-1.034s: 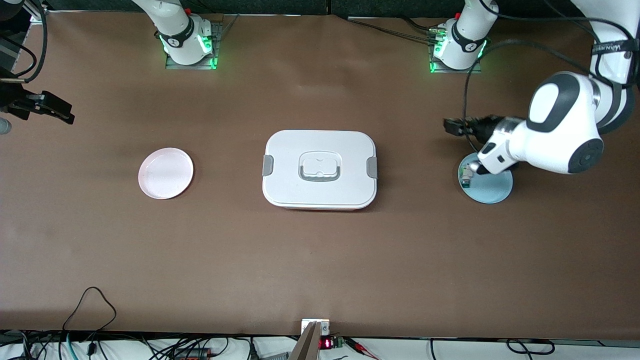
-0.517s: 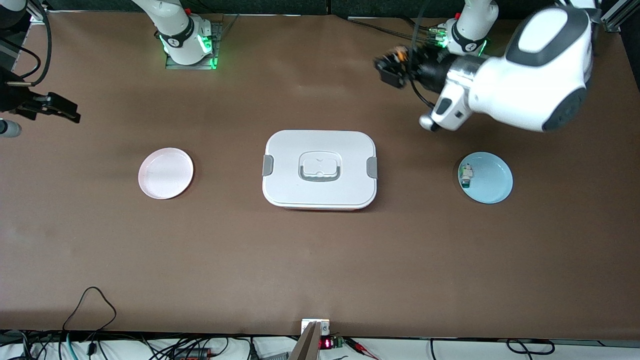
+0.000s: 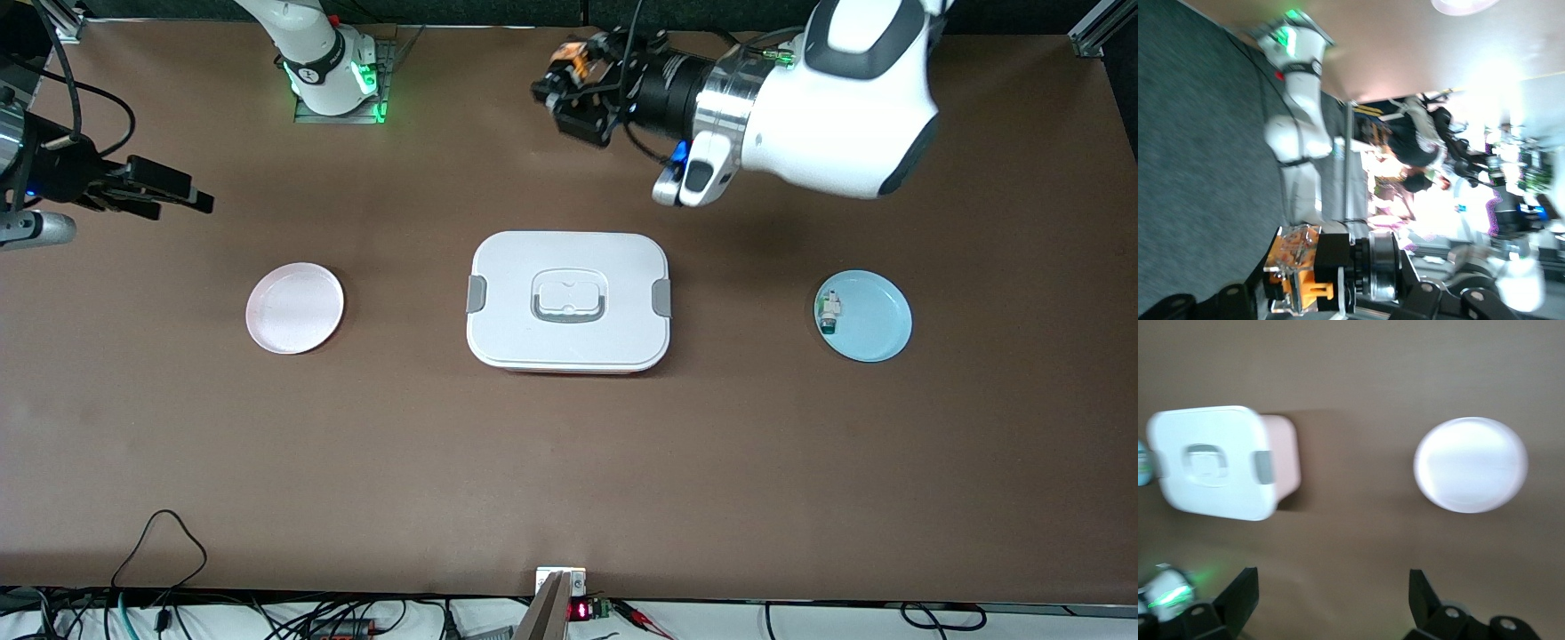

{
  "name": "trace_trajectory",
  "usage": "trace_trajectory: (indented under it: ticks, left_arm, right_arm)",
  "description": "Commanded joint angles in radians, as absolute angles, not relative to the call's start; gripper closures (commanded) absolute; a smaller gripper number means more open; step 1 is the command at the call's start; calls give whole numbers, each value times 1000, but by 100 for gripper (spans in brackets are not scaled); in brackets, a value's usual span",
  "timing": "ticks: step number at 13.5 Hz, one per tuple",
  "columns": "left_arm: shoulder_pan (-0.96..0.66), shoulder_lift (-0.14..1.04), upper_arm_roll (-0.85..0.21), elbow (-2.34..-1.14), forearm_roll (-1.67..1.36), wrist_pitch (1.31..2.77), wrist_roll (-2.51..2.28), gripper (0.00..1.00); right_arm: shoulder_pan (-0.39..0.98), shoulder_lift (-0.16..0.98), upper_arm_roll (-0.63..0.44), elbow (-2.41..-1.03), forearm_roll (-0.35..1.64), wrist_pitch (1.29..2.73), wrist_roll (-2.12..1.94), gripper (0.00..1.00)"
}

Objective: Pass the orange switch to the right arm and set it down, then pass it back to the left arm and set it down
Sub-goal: 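Lift the switch over the box with the left gripper while the right gripper reaches in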

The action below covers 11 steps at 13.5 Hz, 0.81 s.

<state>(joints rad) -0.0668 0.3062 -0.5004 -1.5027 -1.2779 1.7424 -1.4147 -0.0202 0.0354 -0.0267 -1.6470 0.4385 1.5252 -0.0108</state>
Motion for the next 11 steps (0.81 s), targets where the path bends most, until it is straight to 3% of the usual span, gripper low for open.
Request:
trace_trajectory:
  ticks: [1,11]
  left_arm:
    - [-67,360,-497,-1465,-1356,1779,-1447,89]
    - [-74,362,-489,-1463,-1353,1807,-1450,87]
  right_arm:
    - [-11,57,-29,-1663,656,1520,-31,0]
    - [101,74,34,-1856,1323,1706,-245,0]
